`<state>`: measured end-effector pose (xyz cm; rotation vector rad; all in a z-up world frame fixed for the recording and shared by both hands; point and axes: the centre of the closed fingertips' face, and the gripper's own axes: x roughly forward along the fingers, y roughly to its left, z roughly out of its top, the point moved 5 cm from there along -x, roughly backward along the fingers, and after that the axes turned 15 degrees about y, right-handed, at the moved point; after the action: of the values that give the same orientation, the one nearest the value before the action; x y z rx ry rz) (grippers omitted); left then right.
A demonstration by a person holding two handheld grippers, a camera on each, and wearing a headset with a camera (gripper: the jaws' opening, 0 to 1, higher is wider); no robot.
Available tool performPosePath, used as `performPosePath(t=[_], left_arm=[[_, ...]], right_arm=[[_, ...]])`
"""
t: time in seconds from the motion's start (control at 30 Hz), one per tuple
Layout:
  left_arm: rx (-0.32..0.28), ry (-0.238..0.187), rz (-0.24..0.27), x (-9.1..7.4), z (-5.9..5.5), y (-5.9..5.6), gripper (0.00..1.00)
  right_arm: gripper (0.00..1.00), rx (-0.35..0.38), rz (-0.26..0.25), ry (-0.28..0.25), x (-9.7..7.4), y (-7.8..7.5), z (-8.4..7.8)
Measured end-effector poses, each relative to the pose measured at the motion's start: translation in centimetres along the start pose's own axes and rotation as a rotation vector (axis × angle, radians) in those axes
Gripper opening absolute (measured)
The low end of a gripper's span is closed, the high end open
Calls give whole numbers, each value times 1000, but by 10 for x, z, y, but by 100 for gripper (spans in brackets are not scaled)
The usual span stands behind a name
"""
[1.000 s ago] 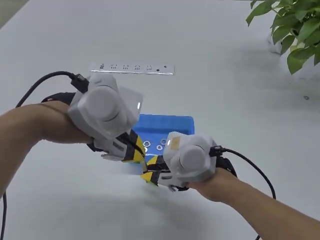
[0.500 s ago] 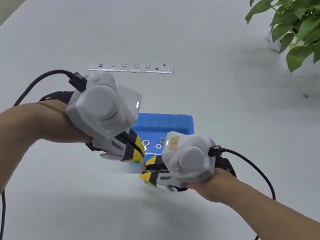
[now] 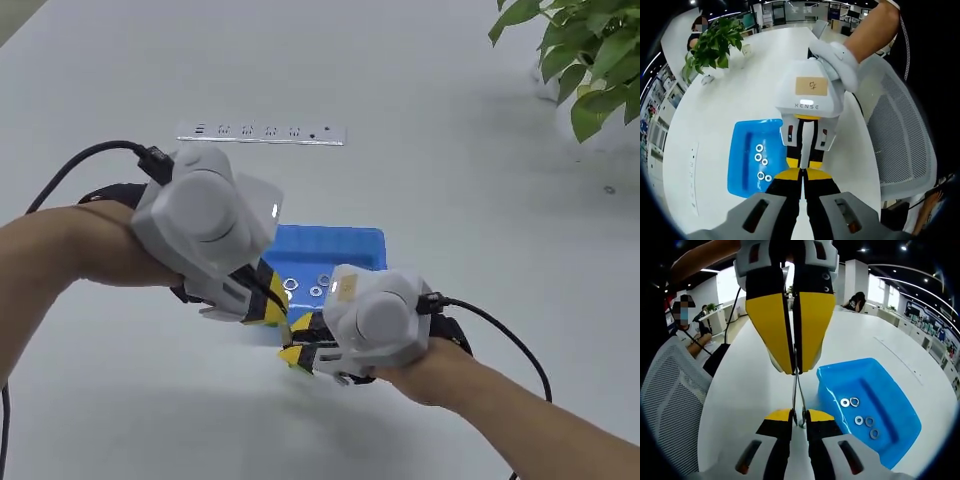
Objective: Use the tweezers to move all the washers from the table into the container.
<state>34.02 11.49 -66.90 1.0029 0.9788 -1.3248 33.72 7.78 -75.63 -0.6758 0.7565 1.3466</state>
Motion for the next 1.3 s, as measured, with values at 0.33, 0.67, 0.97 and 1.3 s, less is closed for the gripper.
performPosePath(t=[0.33,0.67,0.97,1.3], left_arm=[[-12,-7,-1,1,0,4,5],[-3,-13,-7,2,3,3,5],[8,5,-2,0,2,1,5],[14,4,5,-8,5,-3,5]], right_arm=[[12,8,-3,14,1,-1,-1],[10,27,6,15,0,-1,-3],[10,21,10,19,-1,0,-3],[10,10,2,17,-8,4,2]])
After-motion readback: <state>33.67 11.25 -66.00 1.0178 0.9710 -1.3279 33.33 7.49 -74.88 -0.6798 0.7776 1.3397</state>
